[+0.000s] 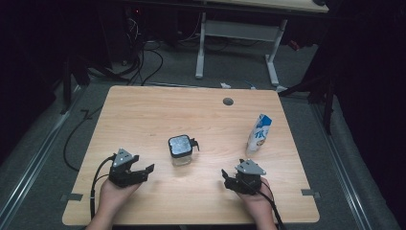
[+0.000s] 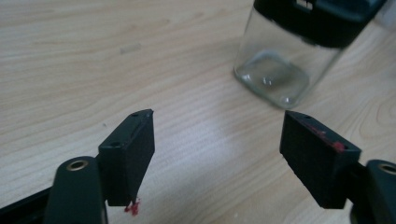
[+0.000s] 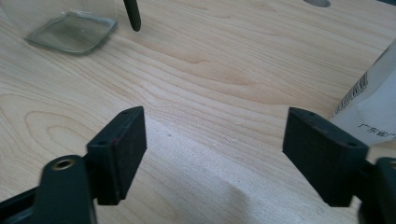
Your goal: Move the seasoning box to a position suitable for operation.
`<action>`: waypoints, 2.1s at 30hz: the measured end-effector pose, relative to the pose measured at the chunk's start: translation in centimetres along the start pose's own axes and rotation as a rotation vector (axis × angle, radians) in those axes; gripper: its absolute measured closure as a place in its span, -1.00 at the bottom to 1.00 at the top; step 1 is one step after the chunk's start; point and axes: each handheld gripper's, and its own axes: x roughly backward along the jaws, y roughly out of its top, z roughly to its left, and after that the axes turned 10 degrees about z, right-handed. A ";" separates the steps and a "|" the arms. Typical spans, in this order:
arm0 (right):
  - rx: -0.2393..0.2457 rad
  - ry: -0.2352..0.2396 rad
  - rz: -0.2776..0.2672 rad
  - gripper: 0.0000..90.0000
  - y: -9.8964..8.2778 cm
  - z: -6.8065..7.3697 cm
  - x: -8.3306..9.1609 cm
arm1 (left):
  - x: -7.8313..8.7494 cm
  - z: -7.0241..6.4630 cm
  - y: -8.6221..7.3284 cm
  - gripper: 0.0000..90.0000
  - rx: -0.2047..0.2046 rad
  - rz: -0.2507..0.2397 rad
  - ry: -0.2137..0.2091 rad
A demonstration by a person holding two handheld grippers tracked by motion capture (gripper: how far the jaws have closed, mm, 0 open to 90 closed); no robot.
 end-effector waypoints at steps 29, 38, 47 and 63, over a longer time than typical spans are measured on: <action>-0.048 0.121 -0.020 -0.31 -1.8 -3.5 0.9 | -0.8 -1.1 -0.4 0.00 -0.012 -0.039 -0.030; -0.038 0.132 -0.057 0.26 -1.5 -3.5 1.0 | -2.5 -2.9 0.0 0.38 -0.039 -0.061 0.000; -0.027 0.133 -0.086 0.84 -1.7 -3.0 1.4 | -3.8 -3.4 2.2 0.92 -0.022 -0.067 0.017; -0.011 0.100 -0.074 0.66 -2.0 -2.6 1.4 | -4.0 -4.8 2.5 0.99 -0.056 -0.074 -0.012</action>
